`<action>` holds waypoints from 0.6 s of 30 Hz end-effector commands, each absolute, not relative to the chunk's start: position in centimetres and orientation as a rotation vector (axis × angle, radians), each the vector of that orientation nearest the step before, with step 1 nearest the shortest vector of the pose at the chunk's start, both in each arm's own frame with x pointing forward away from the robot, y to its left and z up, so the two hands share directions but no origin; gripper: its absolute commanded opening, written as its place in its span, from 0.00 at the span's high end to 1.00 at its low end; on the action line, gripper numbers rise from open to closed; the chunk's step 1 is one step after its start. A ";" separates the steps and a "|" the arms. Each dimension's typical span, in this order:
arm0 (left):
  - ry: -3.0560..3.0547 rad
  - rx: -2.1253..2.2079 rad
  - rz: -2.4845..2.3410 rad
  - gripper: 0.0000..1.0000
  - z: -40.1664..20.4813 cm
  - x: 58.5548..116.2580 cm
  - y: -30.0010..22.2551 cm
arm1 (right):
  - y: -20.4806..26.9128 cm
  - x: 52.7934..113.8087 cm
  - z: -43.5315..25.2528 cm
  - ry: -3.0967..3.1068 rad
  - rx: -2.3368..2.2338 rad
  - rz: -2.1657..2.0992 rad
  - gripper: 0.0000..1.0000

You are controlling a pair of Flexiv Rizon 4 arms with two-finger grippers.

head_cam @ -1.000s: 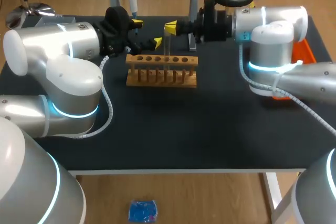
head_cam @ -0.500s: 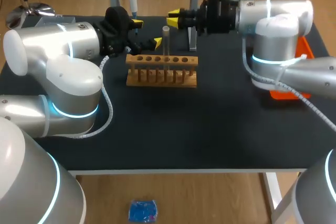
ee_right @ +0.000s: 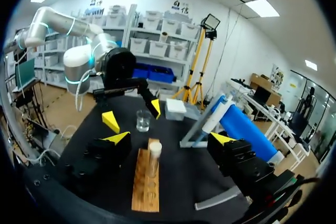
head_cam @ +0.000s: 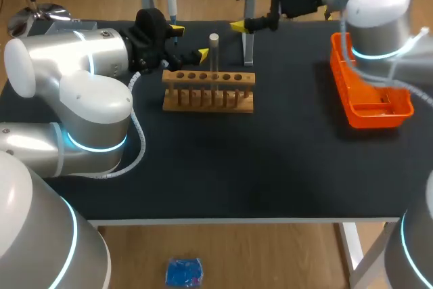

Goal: Invert the test tube, pick up the pipette, mount the tip to pipette, aspirate from beaker and dispense into the tube, eject the tip, return the pipette, and cap with the stopper.

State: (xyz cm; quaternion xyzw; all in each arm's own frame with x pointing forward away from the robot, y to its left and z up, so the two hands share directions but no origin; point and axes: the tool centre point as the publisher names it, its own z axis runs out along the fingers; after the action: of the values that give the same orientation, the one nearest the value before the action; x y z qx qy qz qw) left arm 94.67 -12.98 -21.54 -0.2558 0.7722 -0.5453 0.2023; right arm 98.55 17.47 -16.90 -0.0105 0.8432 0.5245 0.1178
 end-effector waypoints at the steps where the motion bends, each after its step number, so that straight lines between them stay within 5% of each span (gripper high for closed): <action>1: 2.159 -0.714 -1.520 0.00 -21.5 94.7 -13.0 | 15.2 97.3 -16.5 2.557 -0.026 1.353 0.00; 18: 2.159 -0.714 -1.520 0.00 -21.5 94.7 -13.0 | 13.9 96.4 -17.7 2.550 0.010 1.343 0.00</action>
State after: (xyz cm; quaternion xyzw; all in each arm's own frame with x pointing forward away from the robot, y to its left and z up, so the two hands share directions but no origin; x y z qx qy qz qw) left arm 94.67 -12.98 -21.53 -0.2558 0.7722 -0.5453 0.2023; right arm 96.47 14.00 -17.72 0.0037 0.8772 0.4621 0.1301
